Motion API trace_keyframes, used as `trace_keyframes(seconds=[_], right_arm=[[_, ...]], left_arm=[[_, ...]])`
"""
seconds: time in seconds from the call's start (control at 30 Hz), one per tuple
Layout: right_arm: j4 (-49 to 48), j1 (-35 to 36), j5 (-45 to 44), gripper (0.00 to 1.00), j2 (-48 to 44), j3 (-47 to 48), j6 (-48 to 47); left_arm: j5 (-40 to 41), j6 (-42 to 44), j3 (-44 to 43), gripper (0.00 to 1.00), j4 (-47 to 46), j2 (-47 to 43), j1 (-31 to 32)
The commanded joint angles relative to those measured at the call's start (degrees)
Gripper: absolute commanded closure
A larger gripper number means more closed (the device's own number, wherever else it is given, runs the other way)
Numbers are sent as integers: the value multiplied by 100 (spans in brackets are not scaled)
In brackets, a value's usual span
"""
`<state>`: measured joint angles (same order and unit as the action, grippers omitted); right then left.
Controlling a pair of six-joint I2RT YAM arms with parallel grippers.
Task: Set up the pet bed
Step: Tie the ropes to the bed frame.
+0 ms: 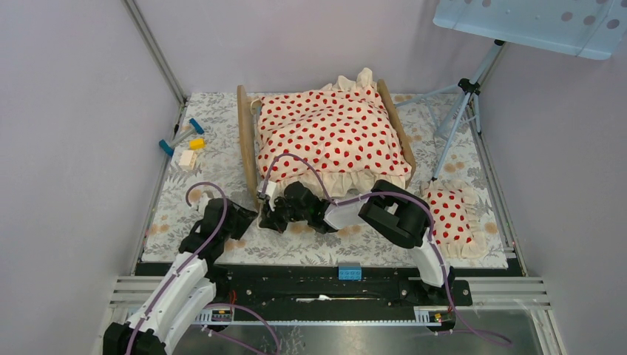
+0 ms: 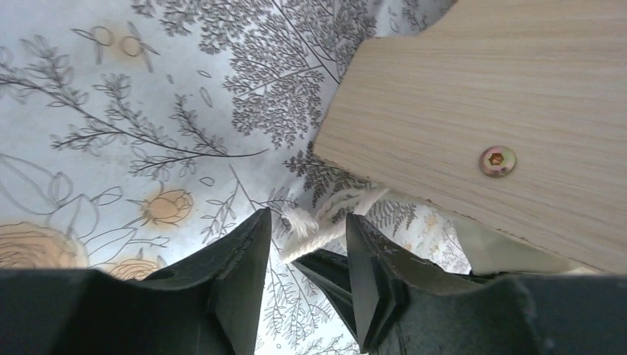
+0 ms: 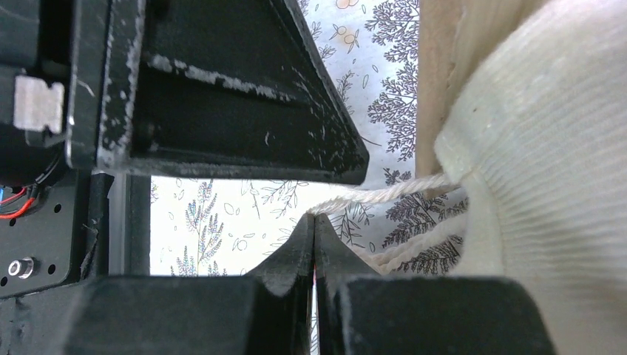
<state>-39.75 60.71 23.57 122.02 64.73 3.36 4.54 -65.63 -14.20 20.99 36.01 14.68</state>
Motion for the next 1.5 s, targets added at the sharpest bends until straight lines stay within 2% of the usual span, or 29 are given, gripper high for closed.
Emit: trace_keyframes(seconds=[0.0, 0.1, 0.23, 0.47, 0.73, 1.3, 1.47], right_arm=[[-166, 11, -55, 100, -32, -13, -36], [-163, 7, -55, 100, -38, -5, -37], [-165, 3, -44, 100, -32, -4, -37], [-180, -9, -48, 100, -40, -4, -33], [-205, -6, -43, 100, -38, -11, -19], [-829, -50, -442, 100, -45, -197, 478], [-859, -58, -425, 100, -42, -198, 531]], left_arm=[[607, 23, -476, 55, 470, -78, 9], [794, -9, -581, 49, 637, -90, 9], [647, -91, -515, 44, 438, 149, 9], [284, -169, -374, 43, -66, 792, 9], [101, -271, -300, 42, -443, 972, 9], [-237, -475, 127, 58, -736, 803, 9], [-273, -495, 136, 71, -851, 862, 9]])
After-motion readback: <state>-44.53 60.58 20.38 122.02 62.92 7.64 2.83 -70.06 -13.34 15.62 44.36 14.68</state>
